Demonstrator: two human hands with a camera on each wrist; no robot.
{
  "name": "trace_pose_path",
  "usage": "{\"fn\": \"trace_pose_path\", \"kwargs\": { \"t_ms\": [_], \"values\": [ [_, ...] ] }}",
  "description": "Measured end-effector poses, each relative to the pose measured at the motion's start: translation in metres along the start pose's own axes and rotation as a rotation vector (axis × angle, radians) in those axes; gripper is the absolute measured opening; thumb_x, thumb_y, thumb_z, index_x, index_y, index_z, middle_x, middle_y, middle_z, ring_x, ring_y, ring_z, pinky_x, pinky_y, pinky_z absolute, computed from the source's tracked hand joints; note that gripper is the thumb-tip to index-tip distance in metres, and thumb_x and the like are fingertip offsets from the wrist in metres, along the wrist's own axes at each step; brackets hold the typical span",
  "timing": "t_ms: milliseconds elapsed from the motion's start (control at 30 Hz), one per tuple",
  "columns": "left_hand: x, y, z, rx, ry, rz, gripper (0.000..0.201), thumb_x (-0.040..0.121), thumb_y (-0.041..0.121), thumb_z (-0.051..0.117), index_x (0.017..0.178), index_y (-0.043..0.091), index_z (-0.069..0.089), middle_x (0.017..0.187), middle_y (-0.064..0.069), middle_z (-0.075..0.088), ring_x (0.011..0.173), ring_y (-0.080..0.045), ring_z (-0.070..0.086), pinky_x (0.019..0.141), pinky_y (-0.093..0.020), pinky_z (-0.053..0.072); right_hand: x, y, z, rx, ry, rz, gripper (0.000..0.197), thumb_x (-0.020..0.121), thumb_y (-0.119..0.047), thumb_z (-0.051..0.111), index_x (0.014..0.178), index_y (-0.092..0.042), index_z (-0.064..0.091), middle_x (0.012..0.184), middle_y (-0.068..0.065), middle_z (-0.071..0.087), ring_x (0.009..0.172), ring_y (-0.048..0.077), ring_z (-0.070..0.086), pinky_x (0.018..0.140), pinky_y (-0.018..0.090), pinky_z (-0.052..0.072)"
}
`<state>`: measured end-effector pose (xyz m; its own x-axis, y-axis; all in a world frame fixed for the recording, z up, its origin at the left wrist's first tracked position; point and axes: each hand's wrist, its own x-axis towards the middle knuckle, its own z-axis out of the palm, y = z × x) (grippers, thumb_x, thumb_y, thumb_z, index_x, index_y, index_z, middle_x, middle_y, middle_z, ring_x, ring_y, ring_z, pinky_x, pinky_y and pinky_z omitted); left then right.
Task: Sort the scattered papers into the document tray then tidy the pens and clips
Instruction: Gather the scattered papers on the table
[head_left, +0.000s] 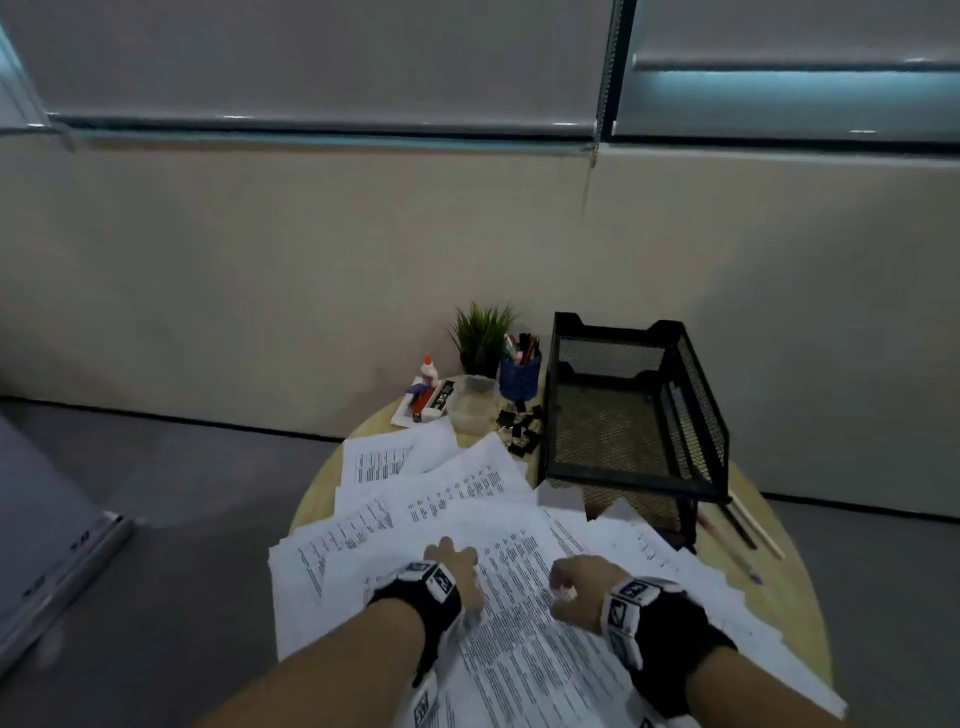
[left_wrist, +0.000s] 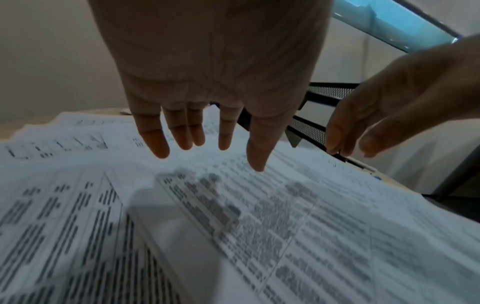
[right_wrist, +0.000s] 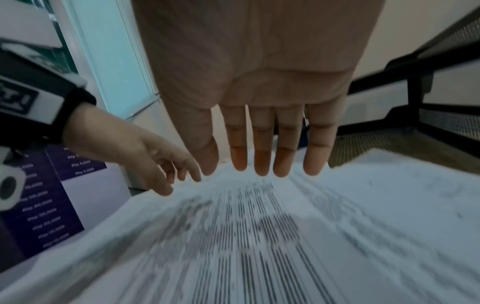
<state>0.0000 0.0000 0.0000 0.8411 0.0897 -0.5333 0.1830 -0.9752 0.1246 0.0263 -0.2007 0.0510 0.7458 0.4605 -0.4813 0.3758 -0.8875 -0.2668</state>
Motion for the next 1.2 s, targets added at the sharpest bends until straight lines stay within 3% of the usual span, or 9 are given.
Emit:
{"fn": "trace_pose_path", "kwargs": {
  "t_ms": [133,367,500,633,733,900,1000,1133,1200],
  "values": [
    [-0.003,0.002,0.026,0.001,0.058,-0.022,0.05,0.082,0.029,0.056,0.128,0.015,0.042,0.131,-0.01,0.037,0.114,-0.032,0.045,0.097,-0.038,0.044,0.003,0.003,0.035,-0.075,-0.063,0.058,0.048,0.087,-0.037,0.055,0.131,-0.019,0.047,0.134,0.007,0.047,0.122,0.025,0.046,0.099,0.035,0.042],
    [-0.029,0.011,0.062,0.001,0.083,-0.04,0.054,0.079,0.038,0.058,0.125,0.016,0.041,0.128,-0.011,0.038,0.117,-0.03,0.041,0.094,-0.043,0.044,-0.024,0.02,0.065,-0.11,-0.092,0.115,0.062,0.08,-0.049,0.061,0.132,-0.023,0.042,0.132,0.007,0.048,0.119,0.026,0.05,0.098,0.039,0.044],
    [-0.059,0.01,0.084,0.047,0.041,-0.077,0.074,0.077,0.053,0.06,0.136,0.017,0.033,0.135,-0.014,0.034,0.123,-0.035,0.038,0.097,-0.046,0.04,-0.051,0.025,0.082,-0.151,-0.155,0.116,0.06,0.075,-0.048,0.061,0.128,-0.023,0.046,0.129,0.011,0.055,0.114,0.032,0.056,0.098,0.043,0.047],
    [-0.092,-0.002,0.1,0.05,-0.055,-0.055,0.092,0.076,0.059,0.057,0.148,0.026,0.011,0.153,-0.019,0.013,0.135,-0.042,0.029,0.104,-0.052,0.037,-0.072,0.025,0.107,-0.225,-0.133,0.121,0.046,0.065,-0.052,0.051,0.104,-0.028,0.047,0.115,0.003,0.059,0.102,0.026,0.061,0.09,0.044,0.048],
    [-0.111,0.0,0.106,0.047,-0.041,-0.054,0.085,0.078,0.05,0.056,0.147,0.029,0.011,0.152,-0.022,0.012,0.133,-0.045,0.032,0.101,-0.053,0.04,-0.083,0.018,0.118,-0.234,-0.08,0.133,0.04,0.069,-0.044,0.05,0.103,-0.025,0.046,0.116,0.003,0.056,0.103,0.026,0.06,0.084,0.041,0.047],
    [-0.126,0.003,0.113,0.086,-0.015,-0.026,0.071,0.079,0.043,0.054,0.141,0.027,0.024,0.146,-0.019,0.025,0.125,-0.04,0.042,0.093,-0.047,0.046,-0.1,0.017,0.125,-0.19,-0.077,0.18,0.032,0.08,-0.04,0.054,0.097,-0.018,0.04,0.103,0.004,0.048,0.093,0.026,0.058,0.058,0.025,0.035],
    [-0.125,0.0,0.114,0.064,-0.023,-0.011,0.069,0.076,0.05,0.054,0.137,0.029,0.028,0.141,-0.016,0.031,0.121,-0.039,0.045,0.092,-0.048,0.046,-0.106,0.021,0.126,-0.172,-0.074,0.202,0.04,0.073,-0.046,0.055,0.098,-0.017,0.045,0.101,0.005,0.05,0.096,0.028,0.06,0.068,0.031,0.041],
    [-0.123,0.004,0.113,0.059,-0.011,-0.029,0.055,0.084,0.052,0.047,0.13,0.022,0.036,0.133,-0.016,0.036,0.115,-0.038,0.048,0.082,-0.042,0.043,-0.103,0.028,0.122,-0.191,-0.092,0.2,0.035,0.079,-0.045,0.054,0.1,-0.018,0.052,0.101,0.005,0.052,0.091,0.026,0.058,0.064,0.026,0.041],
    [-0.117,0.003,0.111,0.041,-0.018,-0.029,0.057,0.087,0.053,0.047,0.132,0.02,0.037,0.135,-0.017,0.035,0.116,-0.038,0.048,0.083,-0.04,0.041,-0.094,0.033,0.121,-0.174,-0.076,0.203,0.043,0.08,-0.05,0.053,0.107,-0.017,0.056,0.106,0.006,0.054,0.092,0.026,0.057,0.074,0.031,0.045]
  ]
}}
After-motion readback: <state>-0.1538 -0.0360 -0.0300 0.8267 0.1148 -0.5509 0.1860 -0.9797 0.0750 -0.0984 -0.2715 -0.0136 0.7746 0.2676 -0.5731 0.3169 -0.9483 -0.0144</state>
